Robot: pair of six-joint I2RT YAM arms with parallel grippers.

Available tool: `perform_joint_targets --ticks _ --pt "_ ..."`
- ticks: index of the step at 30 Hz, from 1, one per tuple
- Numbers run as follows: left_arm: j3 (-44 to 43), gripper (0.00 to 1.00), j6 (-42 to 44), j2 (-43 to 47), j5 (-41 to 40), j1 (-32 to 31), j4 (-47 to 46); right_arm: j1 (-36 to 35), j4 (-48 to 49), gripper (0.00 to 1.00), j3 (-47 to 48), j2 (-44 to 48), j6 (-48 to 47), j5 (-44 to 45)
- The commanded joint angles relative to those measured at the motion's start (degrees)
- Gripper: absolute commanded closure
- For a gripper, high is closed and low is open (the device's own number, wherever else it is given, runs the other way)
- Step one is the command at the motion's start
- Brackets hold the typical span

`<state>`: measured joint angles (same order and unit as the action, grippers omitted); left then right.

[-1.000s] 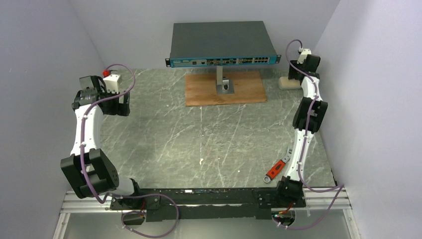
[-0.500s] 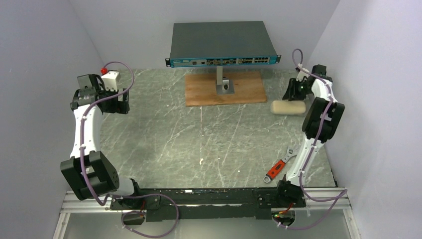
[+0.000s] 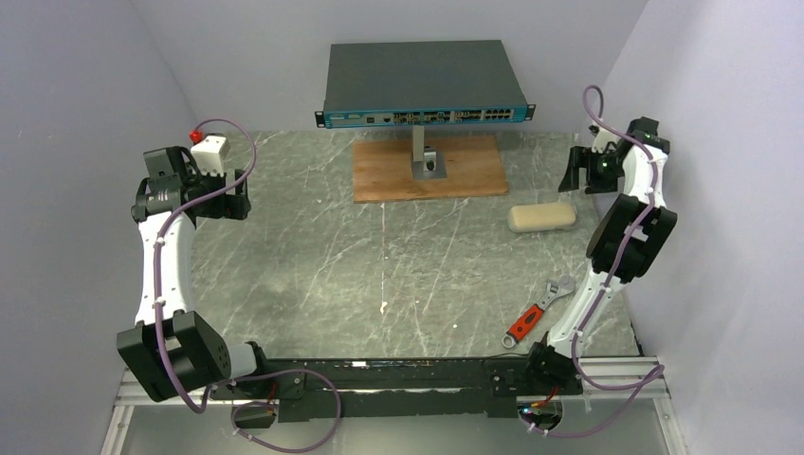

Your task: Open the umbrella

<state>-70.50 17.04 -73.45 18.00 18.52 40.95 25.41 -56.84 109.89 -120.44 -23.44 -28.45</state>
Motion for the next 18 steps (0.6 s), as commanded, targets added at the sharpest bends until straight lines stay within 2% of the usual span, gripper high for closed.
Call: perform_joint_targets --ticks 1,10,13,14,16,18 --pt "-1.3 0.02 -3.4 0.45 2.96 -0.24 -1.4 3.82 -2.86 0.15 7.63 -5.26 2.05 1.51" --pt "-0.04 0.02 -2.77 2.72 0.84 -0.44 -0.48 3.32 -7.87 0.17 5.4 -10.47 -0.96 -8.98" --pt "0.33 0.02 -3.62 3.62 0.49 -0.53 -0.31 3.0 -10.32 0.26 1.74 -9.61 -2.14 -13.66" --pt "0.03 0.02 -4.28 3.74 1.03 -0.51 0.05 2.84 -10.05 0.35 -1.23 -7.24 -1.97 -15.53" --pt "-0.29 0.02 -5.56 4.19 3.4 -0.7 0.37 2.05 -5.6 0.46 -10.18 -0.75 1.11 -19.47" --pt "0.31 0.02 -6.14 5.08 4.57 -1.57 -0.35 -1.1 1.74 0.5 -21.17 7.71 5.39 -23.9"
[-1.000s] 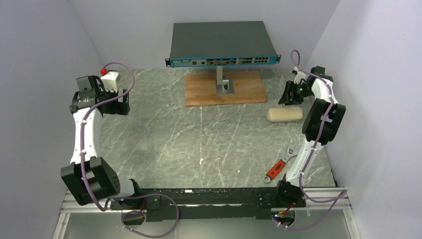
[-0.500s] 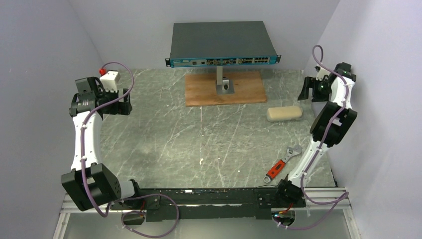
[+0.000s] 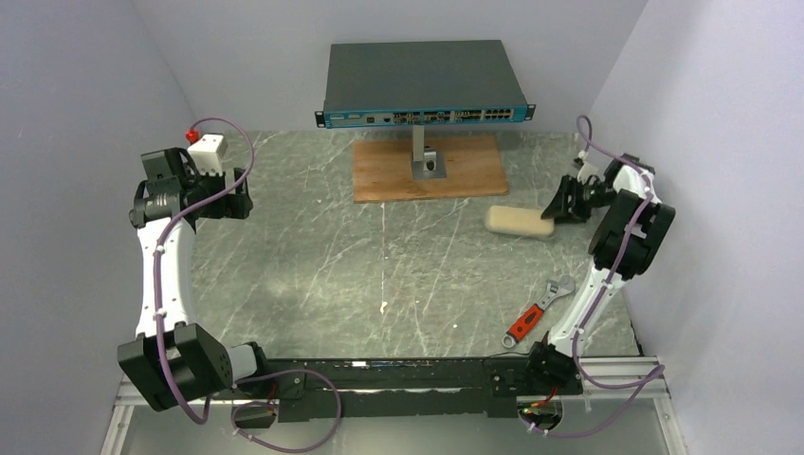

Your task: Open the umbrella

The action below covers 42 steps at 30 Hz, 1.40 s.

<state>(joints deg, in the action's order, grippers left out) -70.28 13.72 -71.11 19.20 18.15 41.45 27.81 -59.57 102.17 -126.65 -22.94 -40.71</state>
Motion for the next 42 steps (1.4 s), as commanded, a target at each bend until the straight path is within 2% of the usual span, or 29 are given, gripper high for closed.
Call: perform_joint_targets --ticks 1,4,6,9,13,15,18,24,27,29,31,34,42 --pt "0.76 0.02 -2.65 3.26 3.35 -1.85 -1.57 -6.56 7.96 0.51 -18.52 17.89 6.7 -12.16" --pt "2.05 0.02 -1.84 4.21 3.04 -3.45 -2.84 -16.26 14.64 0.48 -28.9 25.15 10.28 -13.5" --pt "1.77 0.02 -1.4 4.46 3.14 -4.06 -2.32 -18.27 16.33 0.44 -32.22 28.34 12.09 -14.64" --pt "2.52 0.02 0.38 5.89 3.08 -4.09 -2.39 -14.36 12.32 0.41 -34.22 33.44 6.77 -16.27" --pt "5.97 0.02 2.94 10.01 5.24 -4.09 -4.32 -8.85 9.58 0.38 -35.85 40.88 -8.38 -13.7" --pt "9.06 0.02 3.97 12.3 8.03 -4.11 -6.36 -8.99 14.71 0.38 -38.43 44.38 -12.49 -10.17" --pt "12.8 0.02 6.8 15.34 12.48 -4.82 -8.84 -11.36 25.52 0.42 -42.6 47.04 -13.5 -3.75" --pt "16.57 0.02 16.57 18.04 16.34 -8.54 -7.32 -15.49 35.1 0.43 -42.84 42.22 -23.58 1.62" --pt "17.25 0.02 17.51 18.3 14.15 -10.36 -6.82 -17.82 39.35 0.44 -40.44 38.18 -27.02 4.56" --pt "16.9 0.02 17.17 18.12 14.47 -10.74 -6.24 -18.47 41.3 0.45 -40.58 36.61 -35.06 3.33" --pt "16.66 0.02 17.05 18.09 14.57 -10.81 -5.87 -18.77 38.39 0.45 -38.51 33.79 -42.89 1.52" --pt "16.43 0.02 16.51 17.68 11.64 -11.03 -6.51 -19.04 27.36 0.46 -32.37 27.24 -56.06 -1.94" --pt "13.81 0.02 17.14 16.83 11.51 -11.11 -2.76 -25.16 22.25 0.56 -25.24 15.73 -70.31 2.98"
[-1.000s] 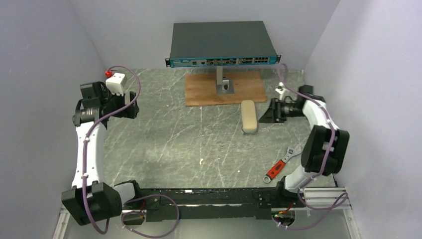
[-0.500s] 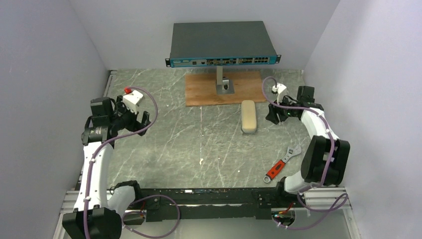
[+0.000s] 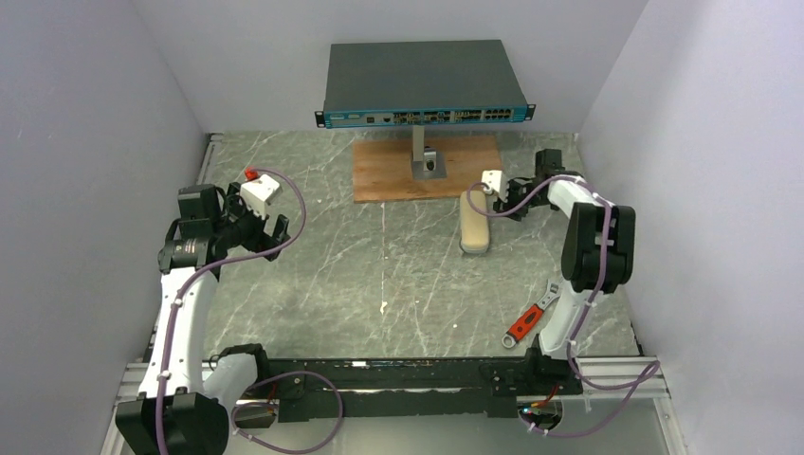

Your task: Open the umbrella

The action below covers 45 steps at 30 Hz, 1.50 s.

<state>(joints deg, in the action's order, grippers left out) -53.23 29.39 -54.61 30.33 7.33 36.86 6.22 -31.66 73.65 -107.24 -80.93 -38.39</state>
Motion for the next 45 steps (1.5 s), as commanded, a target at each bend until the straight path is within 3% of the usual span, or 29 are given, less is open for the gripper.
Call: perform_joint_targets --ticks 1,9,19,22,25,28,34,39,45 --pt "-3.44 0.02 2.07 0.47 0.43 -0.22 2.86 -4.12 -6.17 0.56 3.6 -4.59 -12.94 1.05" --pt "2.34 0.02 7.37 5.68 0.56 -0.29 1.35 -12.83 -8.72 0.53 1.39 -3.92 -14.13 -0.99" --pt "2.99 0.02 15.01 -2.27 7.76 -3.09 0.78 -31.44 7.32 0.48 -12.47 6.92 10.93 -2.29" --pt "4.69 0.02 16.96 -3.78 7.04 -5.45 -1.66 -35.41 7.44 0.39 -15.6 11.72 13.29 -1.7" --pt "6.82 0.02 17.73 -4.12 5.73 -6.75 -5.37 -36.81 6.15 0.38 -17.99 16.57 14.26 -0.88" --pt "6.9 0.02 17.25 -5.29 5.17 -6.87 -6.93 -36.98 2.45 0.51 -19.28 20.49 11.37 1.15" --pt "6.57 0.02 14.36 -7.62 4.36 -6.89 -9.41 -38.03 -6.05 0.64 -20.46 19.8 9.72 1.15" --pt "7.73 0.02 13.39 -5.33 4.82 -6.89 -7.95 -41.69 -2.22 0.7 -22.84 21.39 15.86 -0.93" --pt "7.43 0.01 15.48 1.12 2.75 -6.89 -1.08 -51.38 14.19 0.7 -29.93 24.39 29.51 -1.41"
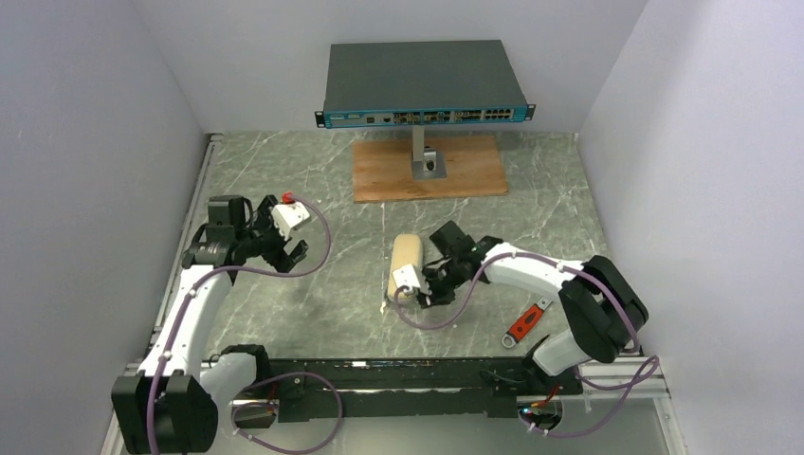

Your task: Open the umbrella

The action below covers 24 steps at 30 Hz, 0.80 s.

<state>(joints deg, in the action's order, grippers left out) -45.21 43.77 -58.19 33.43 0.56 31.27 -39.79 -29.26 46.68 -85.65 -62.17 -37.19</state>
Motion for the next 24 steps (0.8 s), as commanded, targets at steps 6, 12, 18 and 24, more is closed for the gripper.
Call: perform_joint_targets --ticks 6,12,18,24 --pt "2.96 0.03 12.16 13.04 4.23 -0.12 13.43 -7.28 12.34 0.64 1.59 -0.25 16.13 -1.35" --pt "9.52 0.15 20.35 13.34 12.78 -0.21 11.81 -0.38 -4.23 0.57 9.52 5.2 -0.58 -7.31" --pt "10.61 0.21 15.83 5.74 15.69 -6.4 2.28 5.25 -21.7 0.66 15.45 0.61 -14.2 0.14" --pt "8.17 0.32 18.73 1.6 15.55 -12.69 4.5 4.08 -12.29 0.7 9.63 -0.97 -12.03 0.2"
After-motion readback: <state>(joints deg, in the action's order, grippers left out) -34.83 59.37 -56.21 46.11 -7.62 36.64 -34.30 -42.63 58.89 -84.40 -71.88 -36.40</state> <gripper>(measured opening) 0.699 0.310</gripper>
